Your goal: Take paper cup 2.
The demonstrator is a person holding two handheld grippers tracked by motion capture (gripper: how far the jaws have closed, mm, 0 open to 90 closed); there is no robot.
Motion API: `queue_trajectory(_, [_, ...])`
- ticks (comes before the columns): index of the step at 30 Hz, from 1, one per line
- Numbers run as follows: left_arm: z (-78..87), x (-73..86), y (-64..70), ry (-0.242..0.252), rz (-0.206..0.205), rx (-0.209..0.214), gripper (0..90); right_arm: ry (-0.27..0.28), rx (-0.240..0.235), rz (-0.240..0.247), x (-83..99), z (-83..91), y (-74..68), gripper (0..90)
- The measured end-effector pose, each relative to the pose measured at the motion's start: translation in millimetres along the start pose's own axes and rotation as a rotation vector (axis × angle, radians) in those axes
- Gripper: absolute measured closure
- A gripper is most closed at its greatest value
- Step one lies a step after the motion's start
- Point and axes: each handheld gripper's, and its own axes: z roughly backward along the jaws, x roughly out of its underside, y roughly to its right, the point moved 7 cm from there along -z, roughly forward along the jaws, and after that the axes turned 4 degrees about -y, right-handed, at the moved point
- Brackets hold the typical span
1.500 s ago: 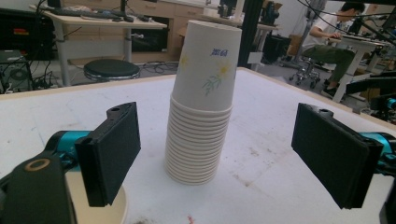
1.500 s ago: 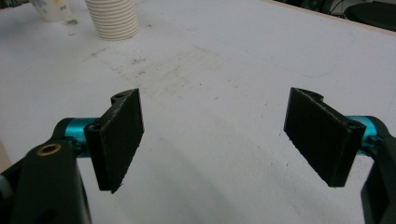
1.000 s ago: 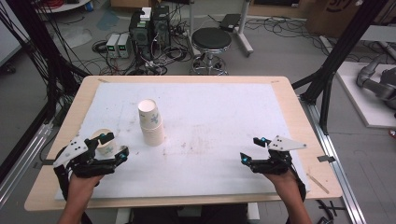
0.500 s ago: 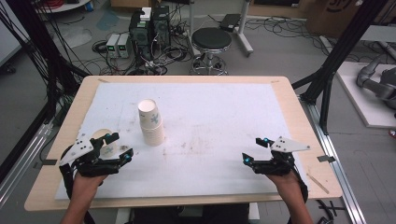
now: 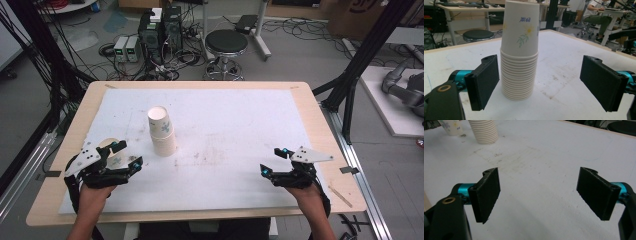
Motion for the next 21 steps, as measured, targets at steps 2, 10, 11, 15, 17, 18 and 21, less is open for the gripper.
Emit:
queue_trajectory(2, [-1.4, -3.8, 0.0, 0.003, 0.001, -0.001, 15.6, -0.002, -0.003, 0.001, 0.9, 0.6, -0.8, 19.5])
queue_trajectory(10, [-11.2, -23.9, 2.4, 0.017, -0.005, -0.011, 15.6, 0.0, -0.005, 0.004, -1.7, 0.9, -3.3, 19.5])
queue_trajectory(11, [-13.0, -26.5, 2.5, 0.017, -0.007, -0.013, 15.6, 0.001, -0.006, 0.009, -2.0, 0.6, -3.1, 19.5])
queue_trajectory(15, [-20.5, -38.3, 3.2, 0.011, -0.009, -0.013, 15.5, 0.002, -0.008, 0.008, -2.3, 0.6, -3.3, 19.5])
queue_trajectory(17, [-24.2, -42.8, 3.3, 0.003, -0.014, -0.011, 15.3, 0.002, -0.009, 0.008, -2.2, 0.3, -3.3, 19.5])
queue_trajectory(18, [-26.4, -45.0, 2.8, -0.002, -0.018, -0.011, 15.3, 0.0, -0.01, 0.007, -2.0, 0.3, -3.3, 19.5])
queue_trajectory(21, [-35.0, -49.8, -0.5, -0.031, -0.012, -0.03, 15.3, -0.003, -0.012, 0.008, -1.6, -0.1, -3.7, 19.5])
